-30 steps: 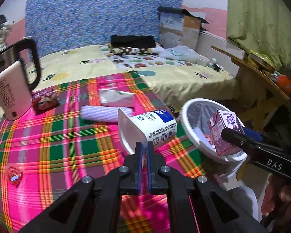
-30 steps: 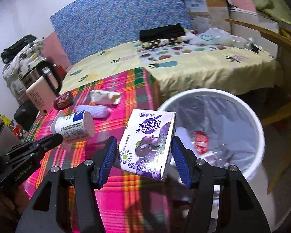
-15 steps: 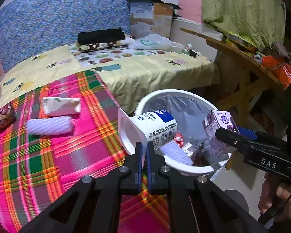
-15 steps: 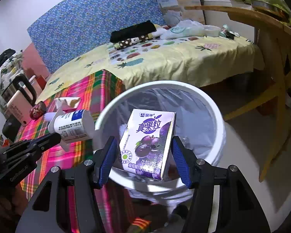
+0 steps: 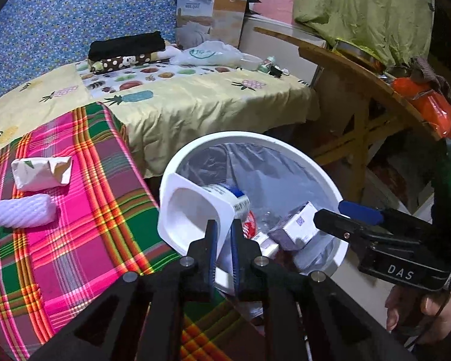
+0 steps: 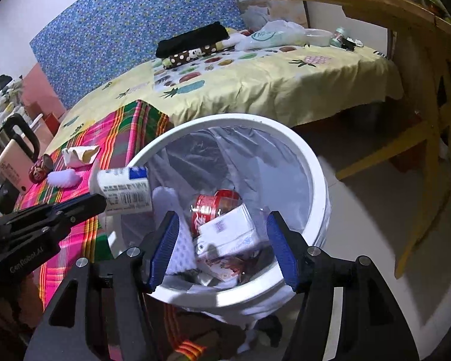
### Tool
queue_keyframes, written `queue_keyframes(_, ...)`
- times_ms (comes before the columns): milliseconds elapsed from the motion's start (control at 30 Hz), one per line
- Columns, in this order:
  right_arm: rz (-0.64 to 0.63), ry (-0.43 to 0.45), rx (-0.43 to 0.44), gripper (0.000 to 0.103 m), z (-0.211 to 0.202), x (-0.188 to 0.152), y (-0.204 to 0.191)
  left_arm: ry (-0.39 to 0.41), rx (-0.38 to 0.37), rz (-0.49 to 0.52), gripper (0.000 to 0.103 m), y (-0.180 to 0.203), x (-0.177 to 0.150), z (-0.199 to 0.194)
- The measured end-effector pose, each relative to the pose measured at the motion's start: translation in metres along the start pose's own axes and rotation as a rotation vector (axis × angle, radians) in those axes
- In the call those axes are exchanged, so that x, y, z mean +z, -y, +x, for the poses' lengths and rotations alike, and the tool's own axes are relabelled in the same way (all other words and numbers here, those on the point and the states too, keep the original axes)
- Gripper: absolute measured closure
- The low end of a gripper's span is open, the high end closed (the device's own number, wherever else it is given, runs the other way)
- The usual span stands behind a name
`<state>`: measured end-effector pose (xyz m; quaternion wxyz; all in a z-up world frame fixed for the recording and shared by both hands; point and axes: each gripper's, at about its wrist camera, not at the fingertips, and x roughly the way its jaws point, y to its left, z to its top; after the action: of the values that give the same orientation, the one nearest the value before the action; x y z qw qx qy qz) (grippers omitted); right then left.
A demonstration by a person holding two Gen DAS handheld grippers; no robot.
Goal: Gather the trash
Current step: 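Carry yogurt cup and grape box over the bin and open both tools, then move both open tools back over the table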
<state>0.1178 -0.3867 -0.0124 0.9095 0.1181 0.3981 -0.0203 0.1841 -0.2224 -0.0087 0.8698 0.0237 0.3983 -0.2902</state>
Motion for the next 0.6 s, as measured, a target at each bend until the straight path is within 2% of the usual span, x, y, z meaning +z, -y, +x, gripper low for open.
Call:
queue_keyframes(67, 0.002, 0.008, 0.002, 0.041, -0.003, 0.0, 0.001, 0.008, -0.009, 0.001, 0.085, 0.0, 0.0, -0.002)
queue_keyframes(133, 0.003, 0.016, 0.005, 0.041, -0.005, 0.001, 0.001, 0.018, -0.025, -0.004, 0.073, 0.001, 0.0, -0.006)
queue_keyframes(200, 0.002, 0.024, 0.008, 0.041, -0.007, 0.001, 0.0, 0.028, -0.039, -0.008, 0.069, 0.0, 0.0, -0.01)
queue_keyframes(600, -0.063, 0.062, 0.064, 0.04, -0.023, -0.001, -0.03, 0.046, 0.003, -0.098, 0.069, -0.025, -0.016, -0.043)
